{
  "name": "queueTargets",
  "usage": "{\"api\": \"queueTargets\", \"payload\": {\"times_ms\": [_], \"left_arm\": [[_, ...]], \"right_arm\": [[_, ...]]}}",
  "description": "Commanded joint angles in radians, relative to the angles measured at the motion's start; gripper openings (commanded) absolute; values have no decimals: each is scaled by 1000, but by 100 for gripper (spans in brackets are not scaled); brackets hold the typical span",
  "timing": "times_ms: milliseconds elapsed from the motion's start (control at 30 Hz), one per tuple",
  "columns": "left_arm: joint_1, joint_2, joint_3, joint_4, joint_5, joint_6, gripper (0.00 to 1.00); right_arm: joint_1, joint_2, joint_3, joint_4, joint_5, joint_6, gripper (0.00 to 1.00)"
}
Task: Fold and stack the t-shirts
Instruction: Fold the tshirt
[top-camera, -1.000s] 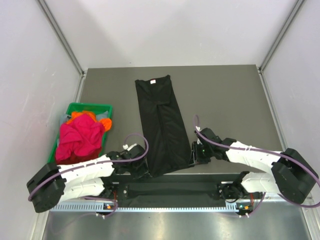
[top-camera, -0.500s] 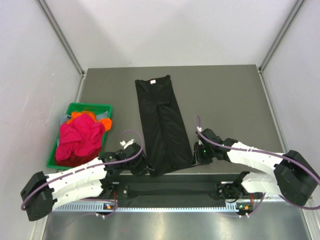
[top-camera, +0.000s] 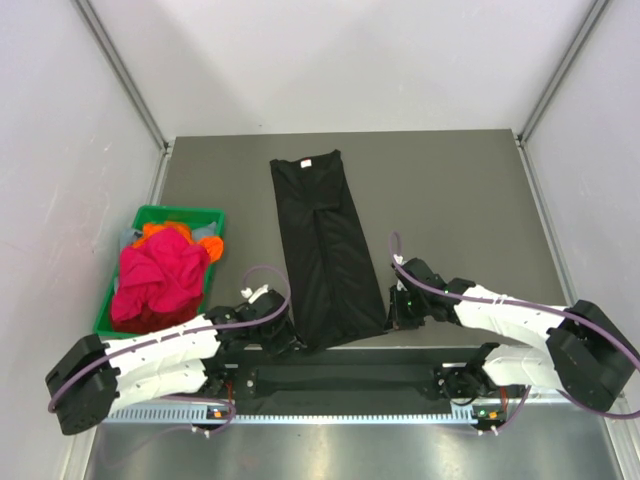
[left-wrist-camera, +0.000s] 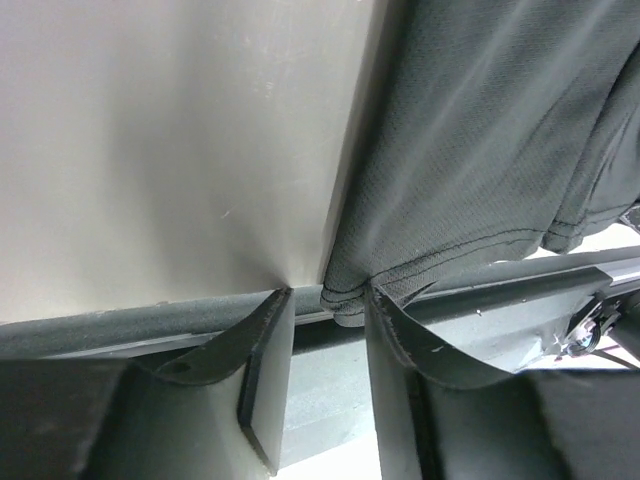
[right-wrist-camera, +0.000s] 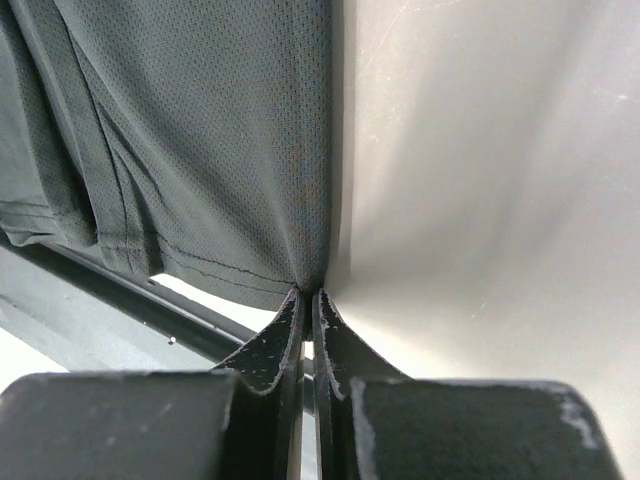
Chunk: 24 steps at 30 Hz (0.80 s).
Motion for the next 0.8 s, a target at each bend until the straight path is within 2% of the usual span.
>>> {"api": "queueTargets", "payload": {"times_ms": [0,67,167,200,267,300,500,767], "left_arm": [[4,29,-18,113,-28,-24,38],[3,37,-20,139,-27,-24,36],[3,37,-7,158,-28,-21,26],[4,31,5,153,-28,-21,15],[4,26,17,144,-28,-15,8],[4,25,31,146,-28,-13,0],[12,58,103,121,-66,19,0],[115,134,204,40,-30,123,0]], "right_arm": [[13,-3,-6,28,2,-5,0],[13,-4,-9,31,2,-5,0],[13,-12,-3,28,-2,-6,0],[15,-12,4,24,-3,-8,0],[15,-15,29,3,-2,-16,0],[15,-15,40,-5,3,-19,0],[16,20,161,-72,38,-57,0],[15,85,290,-138,87,-102,0]]}}
